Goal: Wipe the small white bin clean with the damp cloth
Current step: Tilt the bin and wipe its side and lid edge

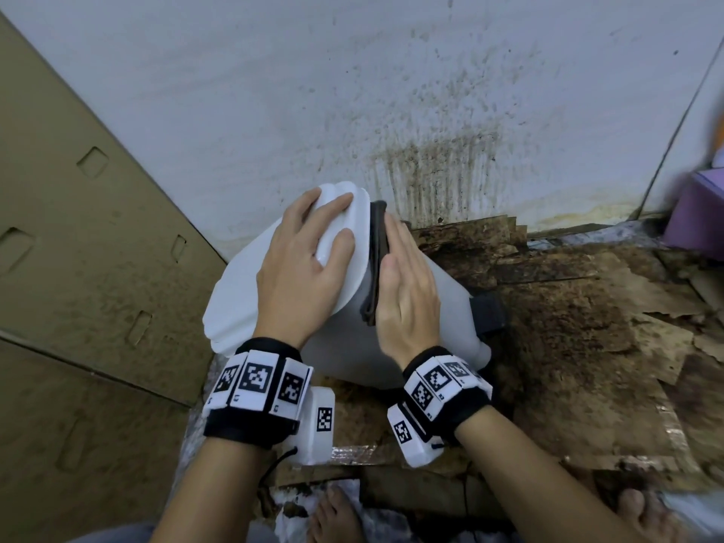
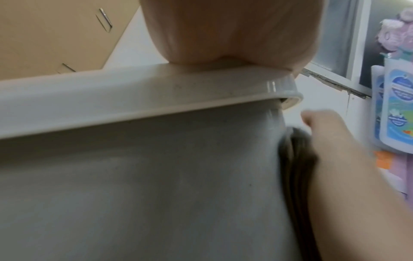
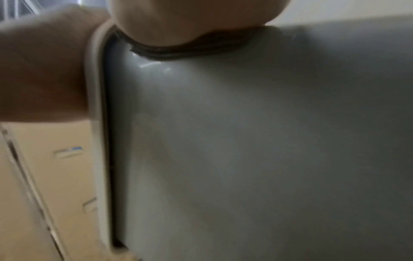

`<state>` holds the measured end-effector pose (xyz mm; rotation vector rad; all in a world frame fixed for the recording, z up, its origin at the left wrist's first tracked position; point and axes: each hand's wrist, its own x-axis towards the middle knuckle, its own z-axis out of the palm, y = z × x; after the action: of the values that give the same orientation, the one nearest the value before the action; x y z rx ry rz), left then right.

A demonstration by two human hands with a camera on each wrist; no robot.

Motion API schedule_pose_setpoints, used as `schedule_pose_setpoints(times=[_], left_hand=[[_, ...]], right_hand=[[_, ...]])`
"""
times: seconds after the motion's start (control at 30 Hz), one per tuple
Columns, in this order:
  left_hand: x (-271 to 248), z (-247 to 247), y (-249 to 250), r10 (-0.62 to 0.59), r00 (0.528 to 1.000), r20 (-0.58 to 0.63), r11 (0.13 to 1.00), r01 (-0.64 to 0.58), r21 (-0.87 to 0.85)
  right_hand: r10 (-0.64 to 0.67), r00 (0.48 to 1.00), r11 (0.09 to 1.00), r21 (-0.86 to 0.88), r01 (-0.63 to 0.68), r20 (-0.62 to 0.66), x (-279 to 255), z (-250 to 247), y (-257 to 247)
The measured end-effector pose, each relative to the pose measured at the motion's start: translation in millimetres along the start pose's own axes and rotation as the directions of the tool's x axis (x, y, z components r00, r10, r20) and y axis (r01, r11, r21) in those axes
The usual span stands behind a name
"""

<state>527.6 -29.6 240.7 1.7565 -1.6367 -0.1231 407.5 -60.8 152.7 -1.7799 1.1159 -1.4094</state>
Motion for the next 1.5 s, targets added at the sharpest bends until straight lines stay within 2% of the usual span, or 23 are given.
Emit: schedule_pose_setpoints(times=[0.1,0.23,0.37,0.8,0.9,1.07,1.17,1.3,1.4,1.5], left_hand=[[1,-3,-3,-0.016,1.0,0.003,1.0,0.016,-0.026],[2,-8,-6,-0.028,1.0,-0.002,0.999,0.028,-0.036],[-1,-6,-2,-0.018,1.0,0.005,1.0,0.018,-0.025],[1,-1,5,-0.016,1.0,-0.004,1.0,0.016,0.01],[1,-4,1,-0.036,0.999,-0.021,0.999,0.036,0.0],[0,-5,-1,-0.039,0.999,-0.022,0.999,0.039,-0.002],[1,-2,1,-0.024,1.0,-0.013,1.0,0.024,0.002],[2,-1,2,-0.02,1.0,0.005,1.0,0.02,-0.001],[2,-1,0,-0.015,1.0,0.019,1.0,0.015,-0.007],[4,-2,0,-0.02,0.999,0.029,1.0,0.02,-0.008]], right_hand=[[0.007,1.0,0.999,-0.04,-0.008,-0.029,-14,-6,29],[0.101,0.992,0.993,-0.045,-0.105,-0.072,-28,-13,64],[0.183,0.976,0.982,-0.031,-0.188,-0.122,-36,-17,76],[0.22,0.966,0.973,-0.035,-0.227,-0.135,-33,-16,78],[0.27,0.955,0.961,-0.03,-0.275,-0.121,-31,-13,67],[0.422,0.903,0.906,0.003,-0.423,-0.076,-18,-6,29],[0.399,0.916,0.917,0.014,-0.399,-0.044,-1,0,-9],[0.356,0.934,0.926,0.13,-0.355,0.017,18,7,-50],[0.291,0.952,0.944,0.135,-0.302,0.09,23,3,-56],[0.227,0.962,0.962,0.119,-0.246,0.153,23,-1,-40]])
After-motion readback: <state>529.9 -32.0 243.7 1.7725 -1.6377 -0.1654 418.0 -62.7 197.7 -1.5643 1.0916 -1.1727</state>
